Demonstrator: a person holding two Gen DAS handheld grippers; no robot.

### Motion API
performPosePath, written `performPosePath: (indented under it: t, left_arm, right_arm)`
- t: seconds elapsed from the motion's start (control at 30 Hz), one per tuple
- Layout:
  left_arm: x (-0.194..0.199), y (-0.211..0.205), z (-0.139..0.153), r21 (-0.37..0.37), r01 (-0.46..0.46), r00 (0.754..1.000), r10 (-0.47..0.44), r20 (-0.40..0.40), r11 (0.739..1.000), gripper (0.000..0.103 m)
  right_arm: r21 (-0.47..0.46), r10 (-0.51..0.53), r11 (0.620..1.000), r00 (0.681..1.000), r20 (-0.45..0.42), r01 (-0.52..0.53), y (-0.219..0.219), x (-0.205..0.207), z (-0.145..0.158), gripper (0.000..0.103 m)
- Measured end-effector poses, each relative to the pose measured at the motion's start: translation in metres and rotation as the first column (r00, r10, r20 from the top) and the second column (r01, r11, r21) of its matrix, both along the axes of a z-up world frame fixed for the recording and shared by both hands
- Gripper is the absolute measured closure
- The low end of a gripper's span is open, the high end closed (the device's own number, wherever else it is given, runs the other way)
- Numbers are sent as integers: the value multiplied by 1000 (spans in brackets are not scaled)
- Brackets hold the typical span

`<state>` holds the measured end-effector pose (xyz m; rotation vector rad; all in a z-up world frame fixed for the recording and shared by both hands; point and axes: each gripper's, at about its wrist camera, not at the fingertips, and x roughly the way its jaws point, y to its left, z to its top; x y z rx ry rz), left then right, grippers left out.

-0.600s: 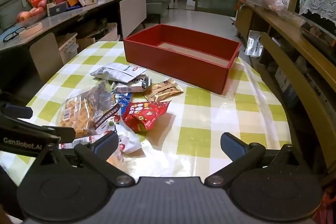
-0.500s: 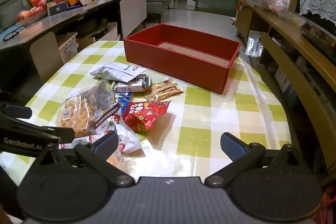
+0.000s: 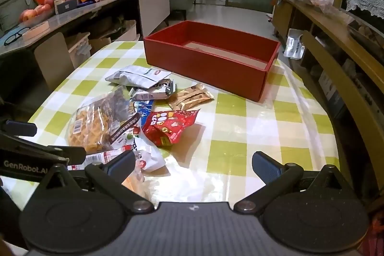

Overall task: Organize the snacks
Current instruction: 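Move both tools toward the snack pile on the table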

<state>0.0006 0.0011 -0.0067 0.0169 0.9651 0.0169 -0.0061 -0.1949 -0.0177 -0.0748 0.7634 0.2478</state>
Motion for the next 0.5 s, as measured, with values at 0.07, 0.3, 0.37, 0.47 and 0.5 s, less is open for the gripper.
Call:
performPosePath:
  t: [0.07, 0.3, 0.37, 0.47, 0.5]
  left_arm:
    - [0, 0, -1, -1, -1, 1000, 1, -2, 1000, 0]
    - [0, 1, -2, 0, -1, 1000, 1, -9, 1000, 0]
    - [0, 1, -2, 2, -1, 1000, 1, -12, 1000, 1]
    - [0, 1, -3, 5, -2, 1000, 2, -14, 1000, 1]
    - [0, 1, -3, 5, -2, 1000, 2, -15, 1000, 1]
  right_arm:
    - [0, 1, 1000, 1000, -1, -1, 0, 0, -1, 0]
    - [5, 8, 1000, 1000, -15, -7, 1, 2, -3, 0]
    - [4, 10, 1000, 1000, -18, -10, 1, 3, -4, 0]
    - [5, 14, 1000, 1000, -22, -14, 2, 3, -4, 0]
    - [5, 15, 1000, 1000, -24, -15, 2, 3, -4, 0]
